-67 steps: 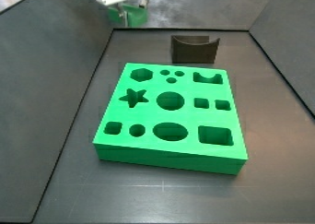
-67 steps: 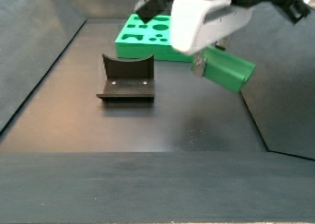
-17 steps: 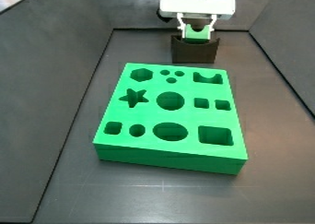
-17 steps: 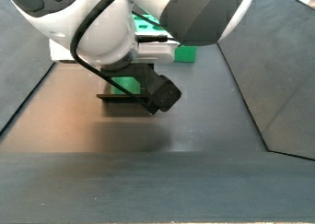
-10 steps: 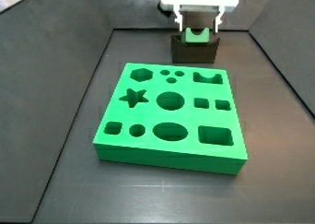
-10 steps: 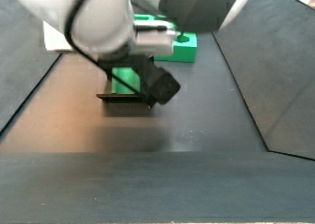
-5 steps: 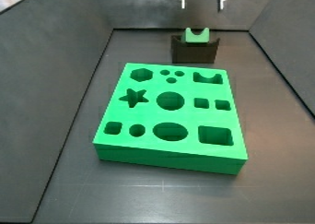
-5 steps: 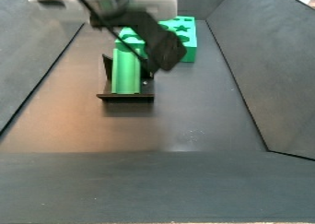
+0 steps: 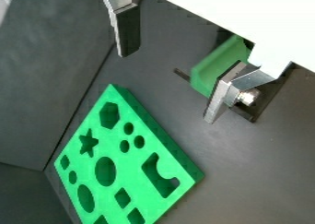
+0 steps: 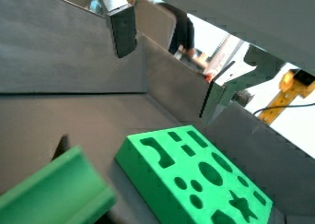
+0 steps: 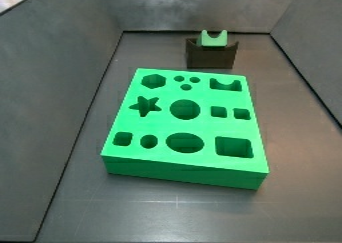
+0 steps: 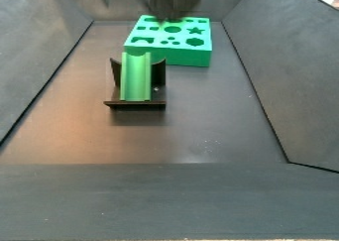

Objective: Pick up the arch object. Move up. Place the arch object on the fixture. Regrasp the arch object. Move to above the board. Insert the arch object.
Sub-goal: Regrasp the arch object.

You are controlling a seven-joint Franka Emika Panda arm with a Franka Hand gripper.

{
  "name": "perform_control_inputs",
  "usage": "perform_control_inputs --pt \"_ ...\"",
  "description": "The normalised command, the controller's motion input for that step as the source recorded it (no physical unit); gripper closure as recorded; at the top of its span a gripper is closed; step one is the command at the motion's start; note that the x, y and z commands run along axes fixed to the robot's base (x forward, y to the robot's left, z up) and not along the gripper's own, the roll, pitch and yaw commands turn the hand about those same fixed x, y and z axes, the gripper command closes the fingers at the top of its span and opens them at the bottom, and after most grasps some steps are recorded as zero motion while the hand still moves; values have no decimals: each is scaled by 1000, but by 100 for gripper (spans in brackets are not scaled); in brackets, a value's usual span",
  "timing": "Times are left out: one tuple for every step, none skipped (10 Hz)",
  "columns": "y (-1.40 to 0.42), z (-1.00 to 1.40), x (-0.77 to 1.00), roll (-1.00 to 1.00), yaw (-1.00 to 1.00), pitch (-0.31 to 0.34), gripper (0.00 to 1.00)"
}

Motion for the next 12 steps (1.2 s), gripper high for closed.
perform_control_inputs --pt "-275 166 -98 1000 13 45 0" --pt "-88 46 -46 1000 12 44 0" --pt "-47 50 -23 1000 12 46 0" --pt "-41 28 -19 1000 12 45 0" --pt "-37 17 -27 1000 12 41 0" --pt "-30 24 -40 1000 12 34 0" --pt "-29 16 -43 1000 13 29 0" --pt "-25 2 -40 1000 13 21 0" --pt "-22 4 -40 1000 14 18 0" --pt "-22 7 -31 1000 15 8 0" --pt "-19 7 -27 1000 16 5 0" --pt "-20 8 -21 1000 18 0 0"
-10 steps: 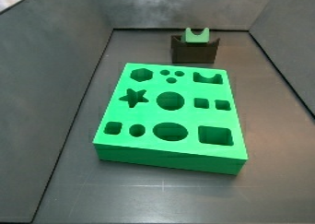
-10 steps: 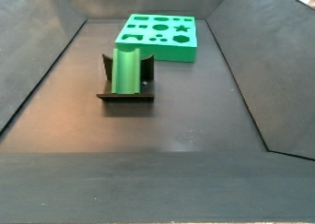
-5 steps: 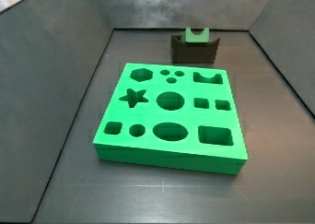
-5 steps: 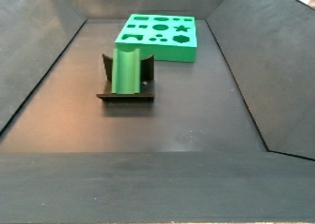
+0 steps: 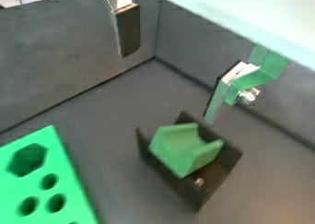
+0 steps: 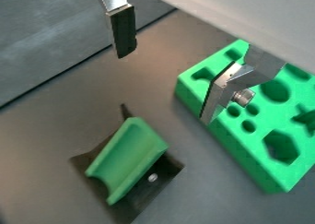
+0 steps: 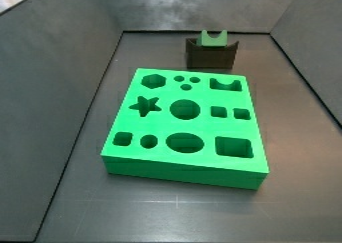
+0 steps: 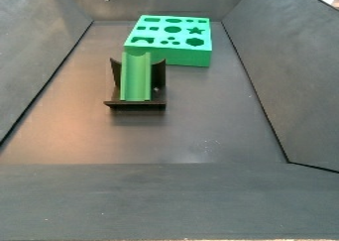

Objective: Pick up the arch object. Move up. Place the arch object on the fixture. Regrasp the arch object. Move to above the board. Insert the arch object.
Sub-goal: Regrasp the arch object.

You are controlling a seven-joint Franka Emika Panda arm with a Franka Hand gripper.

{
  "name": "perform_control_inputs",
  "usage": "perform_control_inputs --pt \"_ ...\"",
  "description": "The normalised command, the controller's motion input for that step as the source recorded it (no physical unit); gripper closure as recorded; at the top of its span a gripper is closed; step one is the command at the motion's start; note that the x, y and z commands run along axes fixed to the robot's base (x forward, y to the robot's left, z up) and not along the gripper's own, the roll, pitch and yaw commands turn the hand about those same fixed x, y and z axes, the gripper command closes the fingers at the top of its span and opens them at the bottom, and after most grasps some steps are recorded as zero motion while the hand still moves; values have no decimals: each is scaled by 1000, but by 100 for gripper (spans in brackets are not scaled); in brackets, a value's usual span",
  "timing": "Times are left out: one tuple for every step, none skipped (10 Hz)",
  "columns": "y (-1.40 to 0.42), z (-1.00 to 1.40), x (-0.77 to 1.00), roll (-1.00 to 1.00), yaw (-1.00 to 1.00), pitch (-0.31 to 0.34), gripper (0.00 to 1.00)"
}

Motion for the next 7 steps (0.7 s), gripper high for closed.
perform_control_inputs --pt "-13 5 -24 1000 19 1 0" --pt "-20 10 -16 1000 21 5 0" --pt "-19 11 -5 1000 22 9 0" --pt "-22 4 11 1000 25 19 0" --pt "-20 -1 21 1000 27 23 0" --pt "-24 -6 35 1000 30 37 0" --pt "-27 -6 50 1000 35 50 0"
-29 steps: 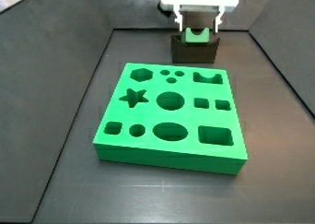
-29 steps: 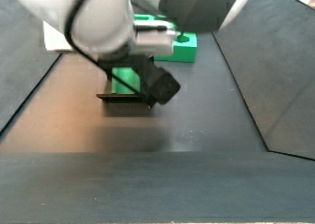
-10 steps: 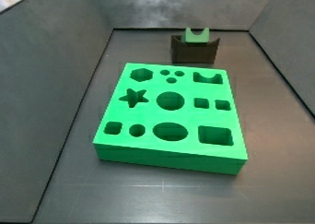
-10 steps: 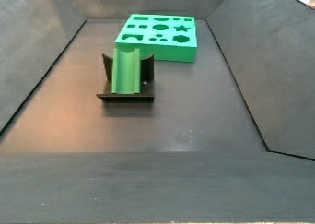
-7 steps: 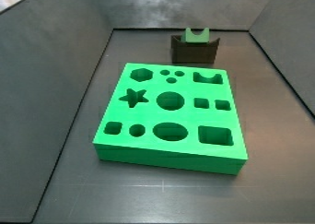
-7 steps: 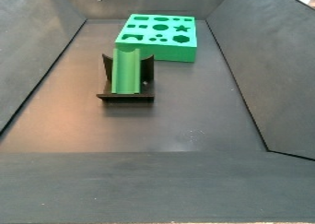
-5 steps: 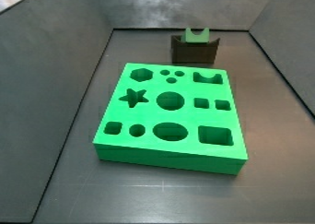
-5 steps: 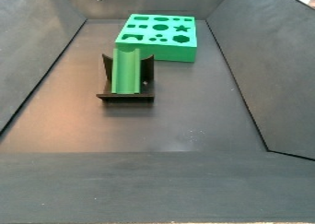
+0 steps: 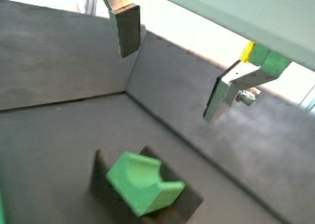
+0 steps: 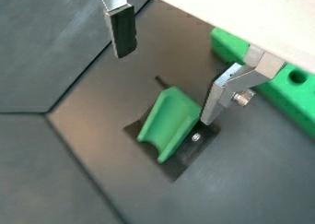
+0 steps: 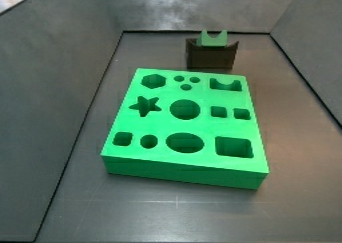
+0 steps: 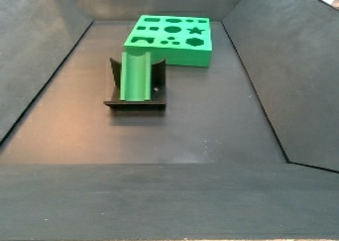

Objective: Pick up the arch object. Move up. Place the arch object on the fixture. Regrasp the arch object. Move to above the board. Insert the arch object.
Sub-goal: Regrasp the arch object.

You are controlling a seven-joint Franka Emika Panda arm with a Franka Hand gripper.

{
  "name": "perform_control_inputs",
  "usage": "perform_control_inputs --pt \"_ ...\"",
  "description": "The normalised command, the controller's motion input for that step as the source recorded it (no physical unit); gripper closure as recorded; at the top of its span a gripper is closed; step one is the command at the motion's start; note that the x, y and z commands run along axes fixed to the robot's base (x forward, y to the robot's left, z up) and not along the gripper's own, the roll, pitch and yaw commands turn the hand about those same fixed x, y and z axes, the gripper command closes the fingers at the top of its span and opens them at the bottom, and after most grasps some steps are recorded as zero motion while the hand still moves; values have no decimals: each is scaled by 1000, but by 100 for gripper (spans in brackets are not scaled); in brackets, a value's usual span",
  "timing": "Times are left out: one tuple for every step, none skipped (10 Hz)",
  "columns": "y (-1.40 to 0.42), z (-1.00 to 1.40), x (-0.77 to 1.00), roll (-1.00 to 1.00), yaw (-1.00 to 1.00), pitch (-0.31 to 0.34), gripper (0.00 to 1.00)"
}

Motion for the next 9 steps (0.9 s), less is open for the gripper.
perform_control_inputs --pt "-27 -6 64 1000 45 78 0" --pt "-32 -4 73 1000 53 94 0" --pt "-34 -9 85 1000 77 133 0" --pt "-35 -14 90 873 107 161 0" --pt "-40 -11 95 670 127 158 0" --pt "-38 -13 95 413 150 142 0" --pt "-27 -5 87 278 165 121 0" --pt "-26 0 76 207 174 84 0" --pt "75 -1000 31 164 243 -21 0"
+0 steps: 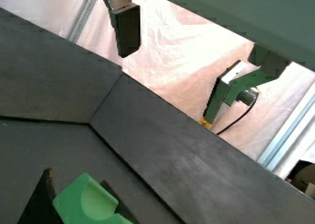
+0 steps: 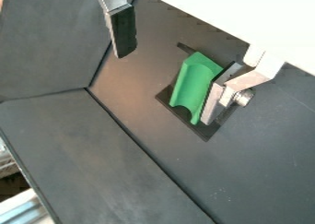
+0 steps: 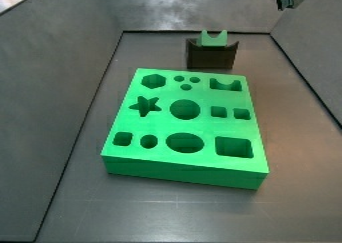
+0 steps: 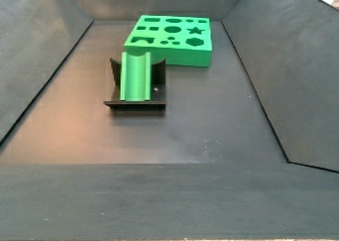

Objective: Pick up the arch object. Move up. Place the arch object on the fixture. Regrasp the arch object. Move to above the board. Insert the arch object.
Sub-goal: Regrasp the arch object.

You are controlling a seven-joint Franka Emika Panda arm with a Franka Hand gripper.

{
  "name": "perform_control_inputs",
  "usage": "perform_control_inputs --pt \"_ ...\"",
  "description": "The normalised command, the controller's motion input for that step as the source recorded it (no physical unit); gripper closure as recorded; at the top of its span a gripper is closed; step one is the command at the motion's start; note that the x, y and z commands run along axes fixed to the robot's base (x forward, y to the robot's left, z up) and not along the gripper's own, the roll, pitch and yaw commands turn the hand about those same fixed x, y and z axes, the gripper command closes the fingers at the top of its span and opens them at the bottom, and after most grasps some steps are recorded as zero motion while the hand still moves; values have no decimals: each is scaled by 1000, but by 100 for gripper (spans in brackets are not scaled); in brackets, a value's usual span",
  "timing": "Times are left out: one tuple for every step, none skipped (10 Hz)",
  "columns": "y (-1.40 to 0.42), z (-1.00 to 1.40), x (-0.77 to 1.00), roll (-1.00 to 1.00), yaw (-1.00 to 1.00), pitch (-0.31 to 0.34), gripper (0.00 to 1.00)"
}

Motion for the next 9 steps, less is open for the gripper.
perform_control_inputs --pt "73 -1000 35 148 230 -49 0" --pt "68 -1000 49 130 189 -91 0" --pt "63 -1000 59 108 144 -124 0" --pt "61 -1000 66 83 89 -152 0" --pt "54 -1000 77 75 33 -158 0" --pt "53 -1000 78 77 7 -149 0" --pt "47 -1000 86 77 -35 -129 0" --pt "45 -1000 93 72 -54 -108 0" --pt "36 -962 97 69 -70 -70 0"
